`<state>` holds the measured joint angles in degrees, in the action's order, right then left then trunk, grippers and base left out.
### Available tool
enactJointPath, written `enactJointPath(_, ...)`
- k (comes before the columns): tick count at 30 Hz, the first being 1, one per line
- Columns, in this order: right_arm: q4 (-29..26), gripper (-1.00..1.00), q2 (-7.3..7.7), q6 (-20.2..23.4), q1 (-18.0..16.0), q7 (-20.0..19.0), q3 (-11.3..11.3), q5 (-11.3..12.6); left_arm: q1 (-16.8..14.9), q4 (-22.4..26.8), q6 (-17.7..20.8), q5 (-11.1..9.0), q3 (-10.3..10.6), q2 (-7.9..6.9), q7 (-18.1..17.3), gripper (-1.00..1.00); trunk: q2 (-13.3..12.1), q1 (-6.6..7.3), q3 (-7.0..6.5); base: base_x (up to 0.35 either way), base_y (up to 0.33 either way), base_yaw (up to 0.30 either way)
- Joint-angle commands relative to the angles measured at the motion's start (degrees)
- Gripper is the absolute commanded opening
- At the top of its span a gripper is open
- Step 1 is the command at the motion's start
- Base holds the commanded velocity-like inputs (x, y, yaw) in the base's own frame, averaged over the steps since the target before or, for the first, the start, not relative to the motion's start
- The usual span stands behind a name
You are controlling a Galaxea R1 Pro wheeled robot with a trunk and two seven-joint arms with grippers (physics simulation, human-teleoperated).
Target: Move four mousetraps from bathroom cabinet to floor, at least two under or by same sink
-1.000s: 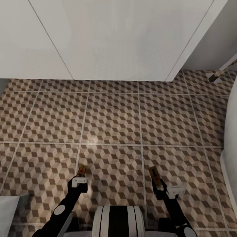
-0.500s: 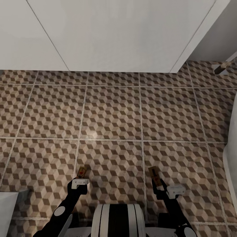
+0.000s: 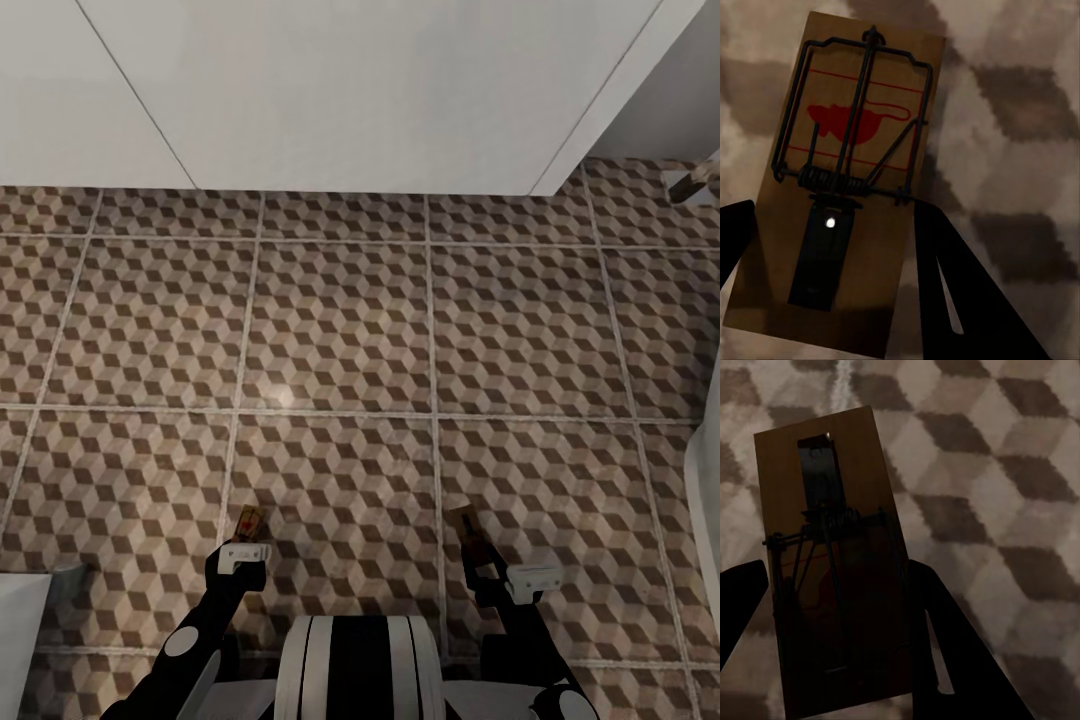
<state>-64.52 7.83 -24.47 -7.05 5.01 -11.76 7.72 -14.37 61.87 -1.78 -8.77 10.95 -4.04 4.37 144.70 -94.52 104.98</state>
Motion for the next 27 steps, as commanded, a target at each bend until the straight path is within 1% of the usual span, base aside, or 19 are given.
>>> enactJointPath(1,0.0,-1.00,0.08,-0.2,0.0,0.3,-0.3,0.5,0.0,0.0,-0.2,-0.4,0.3,-0.09,0.5,-1.00,0.0,-0.02,0.02,0.000,0.000,0.000)
enactJointPath(11,0.0,-1.00,0.08,-0.2,0.0,0.3,-0.3,0.5,0.0,0.1,-0.2,-0.4,0.4,-0.09,0.5,-1.00,0.2,-0.28,0.02,0.000,0.000,0.000)
enactJointPath(27,0.0,-1.00,0.08,-0.2,-0.1,0.3,-0.3,0.5,0.0,0.3,-0.2,-0.4,0.4,-0.09,0.2,-1.00,0.2,-0.28,0.02,0.000,0.000,0.000)
